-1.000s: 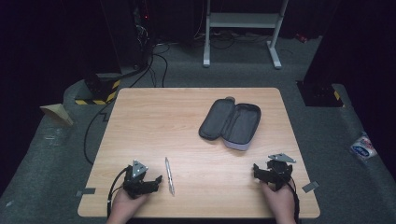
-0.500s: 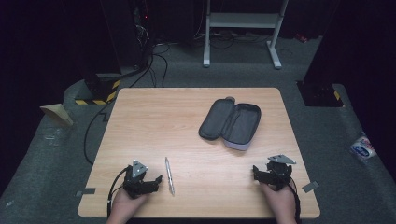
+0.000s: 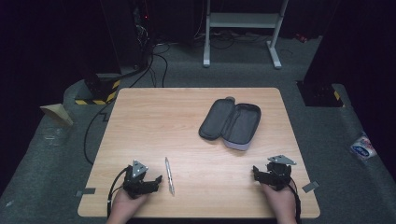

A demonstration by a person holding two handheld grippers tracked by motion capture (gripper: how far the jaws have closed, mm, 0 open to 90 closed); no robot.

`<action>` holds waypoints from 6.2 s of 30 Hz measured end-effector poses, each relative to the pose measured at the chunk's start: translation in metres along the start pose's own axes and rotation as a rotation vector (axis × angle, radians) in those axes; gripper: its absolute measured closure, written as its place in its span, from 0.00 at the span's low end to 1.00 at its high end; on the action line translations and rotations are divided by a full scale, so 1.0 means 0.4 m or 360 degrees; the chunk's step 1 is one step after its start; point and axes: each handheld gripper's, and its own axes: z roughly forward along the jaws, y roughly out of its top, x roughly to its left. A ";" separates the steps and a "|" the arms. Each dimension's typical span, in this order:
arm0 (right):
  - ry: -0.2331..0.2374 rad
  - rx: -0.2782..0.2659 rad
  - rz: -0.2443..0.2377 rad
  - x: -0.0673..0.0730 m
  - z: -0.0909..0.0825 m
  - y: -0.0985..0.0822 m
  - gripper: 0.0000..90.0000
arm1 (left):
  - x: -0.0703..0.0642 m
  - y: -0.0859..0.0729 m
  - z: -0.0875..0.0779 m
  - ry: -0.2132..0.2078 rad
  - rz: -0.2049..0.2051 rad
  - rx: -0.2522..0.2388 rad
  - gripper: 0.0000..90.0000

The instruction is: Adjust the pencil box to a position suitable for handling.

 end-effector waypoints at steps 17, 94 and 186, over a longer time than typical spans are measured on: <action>0.0046 -0.0085 -0.0069 0.012 -0.016 0.009 0.18 | -0.001 0.000 0.001 0.0013 -0.0008 0.0009 0.16; 0.0411 -0.0241 -0.0199 0.098 0.055 0.175 0.59 | -0.016 0.002 0.006 0.0014 -0.0011 0.0057 0.02; 0.0197 -0.0196 0.0046 -0.042 0.100 0.212 0.86 | 0.009 -0.008 -0.021 0.0018 -0.0114 -0.0016 0.33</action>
